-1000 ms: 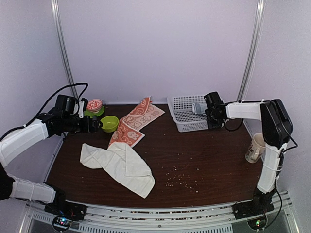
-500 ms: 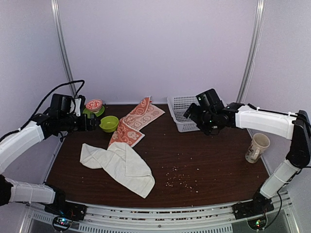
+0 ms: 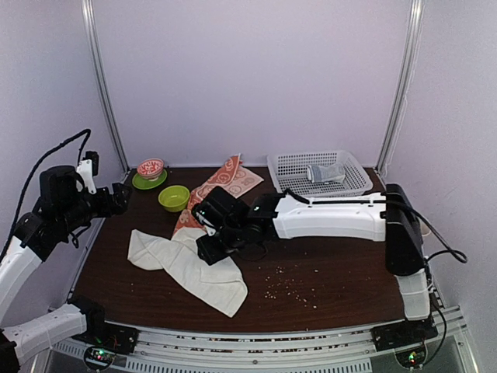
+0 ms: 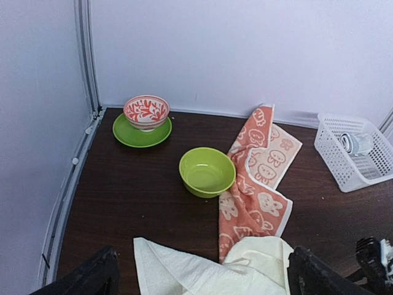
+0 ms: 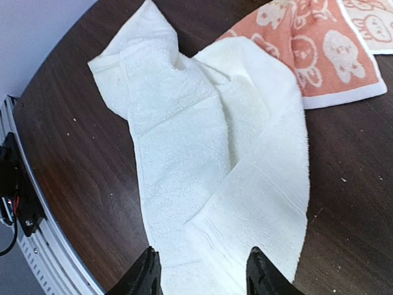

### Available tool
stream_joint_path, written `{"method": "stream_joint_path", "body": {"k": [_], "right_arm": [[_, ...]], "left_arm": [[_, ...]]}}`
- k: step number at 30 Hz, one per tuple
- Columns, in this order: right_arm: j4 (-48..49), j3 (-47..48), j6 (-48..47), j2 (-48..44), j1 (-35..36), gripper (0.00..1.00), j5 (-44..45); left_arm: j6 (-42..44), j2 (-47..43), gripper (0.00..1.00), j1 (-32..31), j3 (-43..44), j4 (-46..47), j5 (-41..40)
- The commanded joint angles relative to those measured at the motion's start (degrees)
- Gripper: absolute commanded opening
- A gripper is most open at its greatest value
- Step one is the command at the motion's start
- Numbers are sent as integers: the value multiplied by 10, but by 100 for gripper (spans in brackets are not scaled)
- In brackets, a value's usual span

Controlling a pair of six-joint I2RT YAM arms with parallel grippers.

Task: Roll the towels
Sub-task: Move the towel to the center of the board.

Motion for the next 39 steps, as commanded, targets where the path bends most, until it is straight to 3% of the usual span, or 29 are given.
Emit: {"method": "stream_joint_path", "body": {"k": [1,14,17,20,23,29,34,39], "right_arm": [[-119,108,-57,84,19,49,-25],[-194,177,-49,175,27,58,2],[-224,186,-48,192,28,49,32],[-236,171,-40,181,25,23,68],[-191,111,-30,116,19,0,78],[-53,-28,-9,-98,-2,0,51],[-3,-168,31,-269,-32,0,-26],[66,-370,93,-396,-55,0,-55]], "left_arm": [[-4,-16,97,4,-11,20,-32],[2,20,97,4,10,6,-12],[2,19,97,4,10,7,-11],[2,20,97,4,9,6,-15],[3,21,97,4,8,5,-18],[2,20,97,4,7,4,-21],[1,26,97,4,7,6,-18],[4,32,97,4,12,3,-22]]}}
